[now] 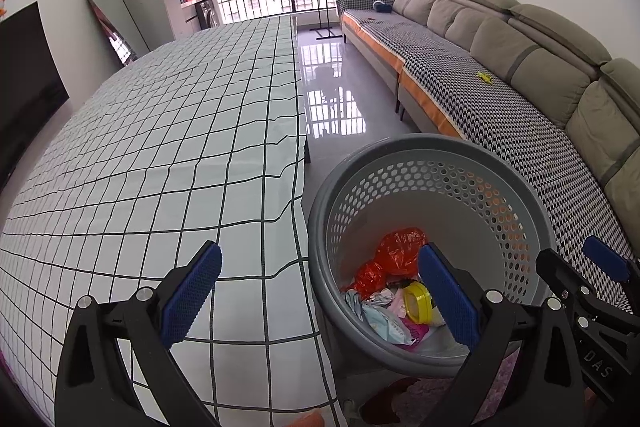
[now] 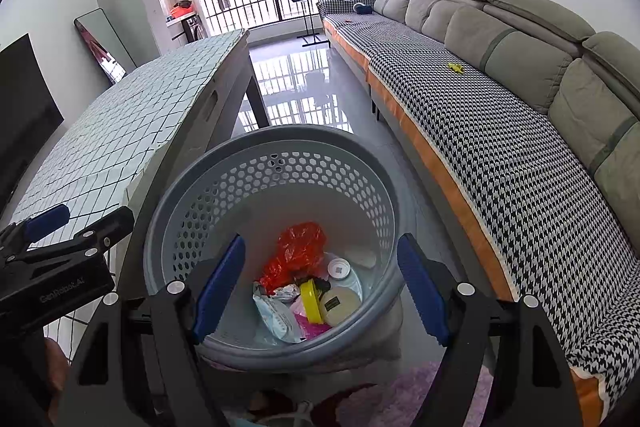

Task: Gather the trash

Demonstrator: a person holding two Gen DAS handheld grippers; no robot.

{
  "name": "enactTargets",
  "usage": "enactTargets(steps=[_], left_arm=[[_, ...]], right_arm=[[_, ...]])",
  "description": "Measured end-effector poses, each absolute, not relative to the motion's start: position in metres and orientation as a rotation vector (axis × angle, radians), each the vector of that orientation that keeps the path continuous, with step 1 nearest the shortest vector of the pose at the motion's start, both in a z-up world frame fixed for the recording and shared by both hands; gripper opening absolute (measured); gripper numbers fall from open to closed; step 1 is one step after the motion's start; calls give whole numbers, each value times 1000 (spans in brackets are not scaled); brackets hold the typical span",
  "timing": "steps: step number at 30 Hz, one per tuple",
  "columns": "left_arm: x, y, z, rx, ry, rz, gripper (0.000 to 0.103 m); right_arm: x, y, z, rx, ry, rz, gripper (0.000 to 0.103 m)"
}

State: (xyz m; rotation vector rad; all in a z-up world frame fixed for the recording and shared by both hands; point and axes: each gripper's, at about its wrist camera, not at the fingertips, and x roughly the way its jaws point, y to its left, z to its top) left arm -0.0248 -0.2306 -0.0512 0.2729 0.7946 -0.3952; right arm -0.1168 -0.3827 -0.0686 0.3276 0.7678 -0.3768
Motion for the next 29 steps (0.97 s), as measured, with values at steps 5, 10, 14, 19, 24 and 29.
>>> enactTargets(steps=[5,10,14,19,24,29], left_arm=[[-24,-231,-51,270,796,-391,97],[-25,-232,-52,276,796,-393,97],[-26,-231,-53,280,794,-390,97],[-26,-233,-54,281,798,-399,97],[-25,-233,-55,279,806,-398,97],[-25,-233,-55,280,810,-400,97]], right_arm=[[-117,-382,-68,329,767,-377,75],[-117,-382,-68,331,769,-378,75],[-117,-382,-68,331,768,-378,75],[-117,-382,-69,330,769,-378,75],[-117,-383,-68,331,769,-378,75],[-117,-382,-68,330,768,-377,75]])
